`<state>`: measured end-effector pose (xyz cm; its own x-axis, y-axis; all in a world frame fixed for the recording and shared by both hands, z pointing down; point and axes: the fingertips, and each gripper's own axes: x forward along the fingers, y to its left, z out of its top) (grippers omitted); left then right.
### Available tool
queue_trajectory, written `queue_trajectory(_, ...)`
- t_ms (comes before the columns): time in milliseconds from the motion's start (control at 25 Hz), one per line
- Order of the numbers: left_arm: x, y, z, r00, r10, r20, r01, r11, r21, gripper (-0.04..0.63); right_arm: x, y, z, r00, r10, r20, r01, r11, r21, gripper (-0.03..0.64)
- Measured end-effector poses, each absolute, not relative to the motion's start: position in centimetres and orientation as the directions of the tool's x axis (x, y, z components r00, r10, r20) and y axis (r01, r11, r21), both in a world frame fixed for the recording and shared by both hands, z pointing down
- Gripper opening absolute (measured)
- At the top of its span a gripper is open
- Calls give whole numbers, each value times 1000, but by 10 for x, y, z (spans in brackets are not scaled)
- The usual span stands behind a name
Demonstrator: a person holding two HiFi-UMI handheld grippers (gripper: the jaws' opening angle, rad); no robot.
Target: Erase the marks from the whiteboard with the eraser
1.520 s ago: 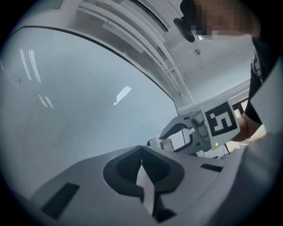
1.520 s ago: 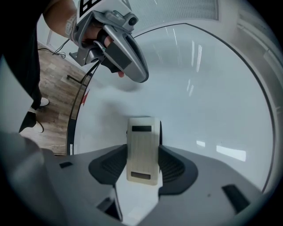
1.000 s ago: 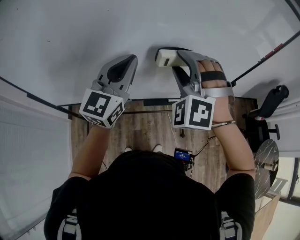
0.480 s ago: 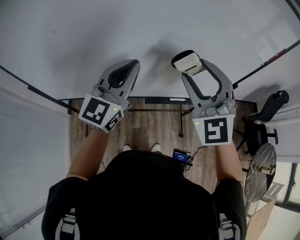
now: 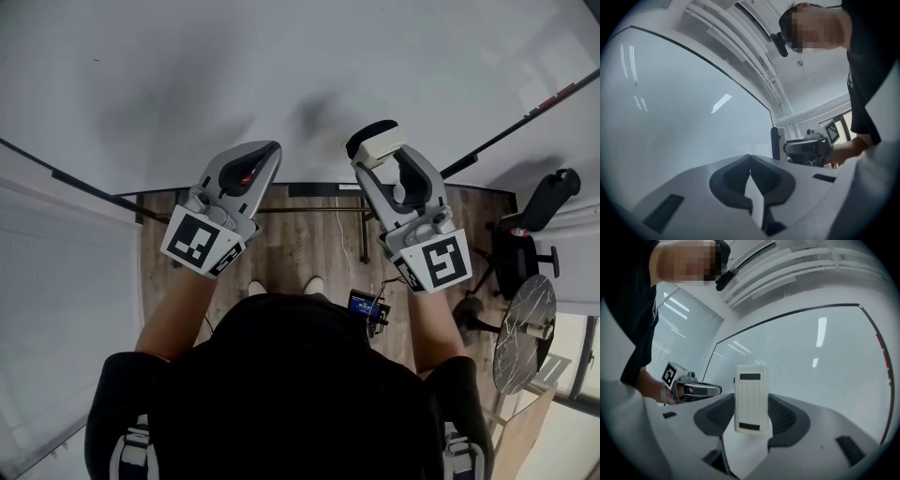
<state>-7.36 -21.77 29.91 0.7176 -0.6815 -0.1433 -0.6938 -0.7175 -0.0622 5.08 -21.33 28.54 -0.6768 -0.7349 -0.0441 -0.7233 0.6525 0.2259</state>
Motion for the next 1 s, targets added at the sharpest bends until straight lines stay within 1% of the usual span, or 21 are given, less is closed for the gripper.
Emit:
queue_trajectory(120, -72, -214, 316, 722, -683, -115, -689, -724, -25, 6, 51, -207, 302, -685, -726, -64, -725, 670, 162, 224)
queue_trajectory(280, -68, -206, 333, 727, -680, -95, -684, -729, -19, 6, 46, -200, 317, -690, -720, -75, -723, 678, 131, 224)
queue_trajectory(640, -62, -188, 359, 748, -659, -72, -662, -749, -17, 6, 56, -193, 352, -680, -732, -42, -733, 680, 15, 224)
queue_trajectory(1000, -60, -186, 355, 752, -654, -87, -658, -753, -26, 6, 56, -188, 359, -679, -733, -28, -734, 680, 2, 224)
